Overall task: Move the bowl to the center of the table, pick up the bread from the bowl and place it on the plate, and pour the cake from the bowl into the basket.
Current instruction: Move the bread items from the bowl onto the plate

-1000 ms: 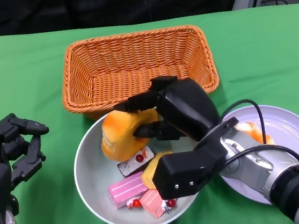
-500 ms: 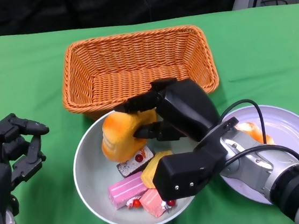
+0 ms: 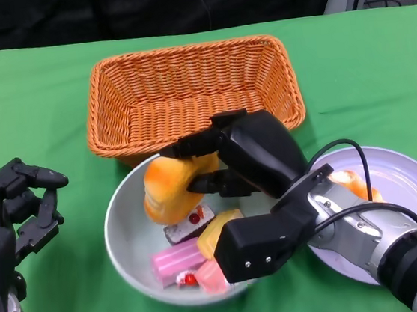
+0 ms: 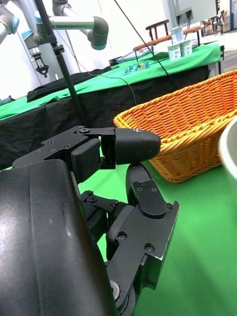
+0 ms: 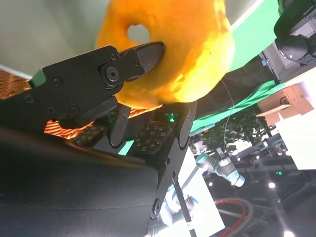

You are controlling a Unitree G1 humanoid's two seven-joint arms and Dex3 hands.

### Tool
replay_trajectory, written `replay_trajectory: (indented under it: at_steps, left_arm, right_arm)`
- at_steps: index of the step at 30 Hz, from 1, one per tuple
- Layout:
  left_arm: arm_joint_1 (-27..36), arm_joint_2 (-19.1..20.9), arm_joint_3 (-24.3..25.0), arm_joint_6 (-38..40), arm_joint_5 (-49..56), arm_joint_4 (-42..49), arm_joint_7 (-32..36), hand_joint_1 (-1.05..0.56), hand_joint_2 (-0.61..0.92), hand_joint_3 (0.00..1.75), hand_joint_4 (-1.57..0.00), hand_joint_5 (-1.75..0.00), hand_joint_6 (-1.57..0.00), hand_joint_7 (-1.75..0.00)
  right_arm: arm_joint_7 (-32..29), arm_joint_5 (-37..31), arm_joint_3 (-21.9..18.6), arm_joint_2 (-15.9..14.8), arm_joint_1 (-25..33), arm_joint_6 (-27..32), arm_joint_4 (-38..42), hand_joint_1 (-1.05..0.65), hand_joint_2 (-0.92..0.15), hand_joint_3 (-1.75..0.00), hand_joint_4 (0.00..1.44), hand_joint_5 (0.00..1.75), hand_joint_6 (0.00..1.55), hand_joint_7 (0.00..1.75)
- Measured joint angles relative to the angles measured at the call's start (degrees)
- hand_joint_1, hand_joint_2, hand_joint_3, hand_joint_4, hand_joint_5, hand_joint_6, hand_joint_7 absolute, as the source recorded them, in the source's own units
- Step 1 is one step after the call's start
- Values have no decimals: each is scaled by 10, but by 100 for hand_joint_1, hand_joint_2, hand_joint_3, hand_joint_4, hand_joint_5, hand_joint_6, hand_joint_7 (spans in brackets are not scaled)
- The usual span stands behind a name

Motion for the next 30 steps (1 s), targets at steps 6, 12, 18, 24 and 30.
replay_trajectory:
  at_steps: [6,12,18,24,30]
  left_arm:
    - [0,0,-1,0,1,0,0,-9,74,77,-75,-169,-77,-126]
    - [0,0,-1,0,0,0,-1,-8,75,76,-75,-170,-76,-127]
    - [0,0,-1,0,1,0,-1,-9,75,76,-74,-170,-76,-127]
    - [0,0,-1,0,1,0,-1,-9,75,76,-75,-169,-77,-126]
    - [0,0,-1,0,1,0,0,-9,75,76,-75,-170,-77,-127]
  right_arm:
    - [-11,-2,1,0,0,-6,0,-17,-90,0,82,90,121,1]
    - [-11,-2,1,0,0,-13,0,-16,-89,0,79,111,123,1]
    - [-17,-1,1,0,0,-23,0,-16,-90,0,76,123,123,2]
    - [-22,2,-3,1,0,-27,0,-12,-90,0,77,138,127,5]
    - [-16,21,-12,0,4,-40,-10,-11,-91,-1,77,146,128,9]
